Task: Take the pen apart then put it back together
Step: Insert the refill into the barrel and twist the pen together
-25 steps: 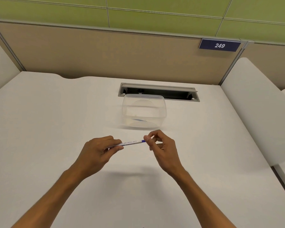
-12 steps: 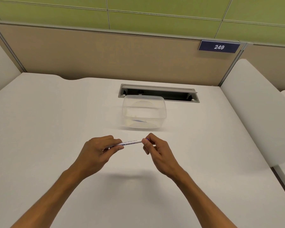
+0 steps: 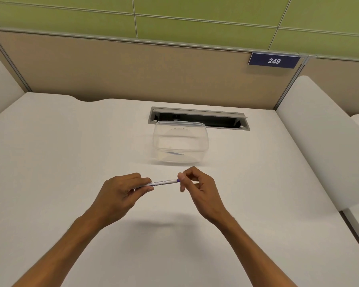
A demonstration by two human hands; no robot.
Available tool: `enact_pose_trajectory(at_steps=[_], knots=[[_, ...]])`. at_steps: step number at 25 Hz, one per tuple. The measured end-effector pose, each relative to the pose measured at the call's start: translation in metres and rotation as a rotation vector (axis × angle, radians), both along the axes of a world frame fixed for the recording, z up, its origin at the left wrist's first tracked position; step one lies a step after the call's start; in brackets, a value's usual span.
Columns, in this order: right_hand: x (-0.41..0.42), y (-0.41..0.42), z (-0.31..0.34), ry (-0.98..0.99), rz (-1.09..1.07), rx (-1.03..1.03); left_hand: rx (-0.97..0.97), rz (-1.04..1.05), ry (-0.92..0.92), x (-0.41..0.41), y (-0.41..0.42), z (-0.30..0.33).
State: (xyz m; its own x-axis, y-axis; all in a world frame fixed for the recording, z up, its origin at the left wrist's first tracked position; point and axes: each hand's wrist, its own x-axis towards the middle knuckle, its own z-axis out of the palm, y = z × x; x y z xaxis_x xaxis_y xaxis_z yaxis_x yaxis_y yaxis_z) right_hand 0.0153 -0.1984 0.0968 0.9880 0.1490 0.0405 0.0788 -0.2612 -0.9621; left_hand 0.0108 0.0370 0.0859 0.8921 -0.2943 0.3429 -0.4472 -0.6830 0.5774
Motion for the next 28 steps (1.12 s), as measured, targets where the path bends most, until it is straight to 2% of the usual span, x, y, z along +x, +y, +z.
enact_pose_trajectory(at_steps=[7,13,15,17,19,28], knots=[[0.001,-0.007,0.003,-0.058,0.072,-0.080,-0.022,0.009,0.004,-0.001,0.002,0.000],[0.001,-0.008,-0.004,-0.196,0.107,-0.373,-0.032,0.002,-0.004,-0.002,-0.001,0.004],[0.001,-0.004,-0.005,-0.157,0.107,-0.318,-0.026,-0.009,-0.019,-0.003,-0.004,0.006],[0.000,0.001,-0.005,-0.030,0.089,-0.112,0.001,-0.012,-0.049,-0.004,-0.005,0.009],[0.000,0.001,-0.005,0.047,0.075,-0.013,0.029,-0.012,-0.065,-0.004,-0.006,0.009],[-0.002,-0.011,-0.002,-0.157,0.079,-0.201,0.008,0.007,-0.055,-0.002,-0.001,0.010]])
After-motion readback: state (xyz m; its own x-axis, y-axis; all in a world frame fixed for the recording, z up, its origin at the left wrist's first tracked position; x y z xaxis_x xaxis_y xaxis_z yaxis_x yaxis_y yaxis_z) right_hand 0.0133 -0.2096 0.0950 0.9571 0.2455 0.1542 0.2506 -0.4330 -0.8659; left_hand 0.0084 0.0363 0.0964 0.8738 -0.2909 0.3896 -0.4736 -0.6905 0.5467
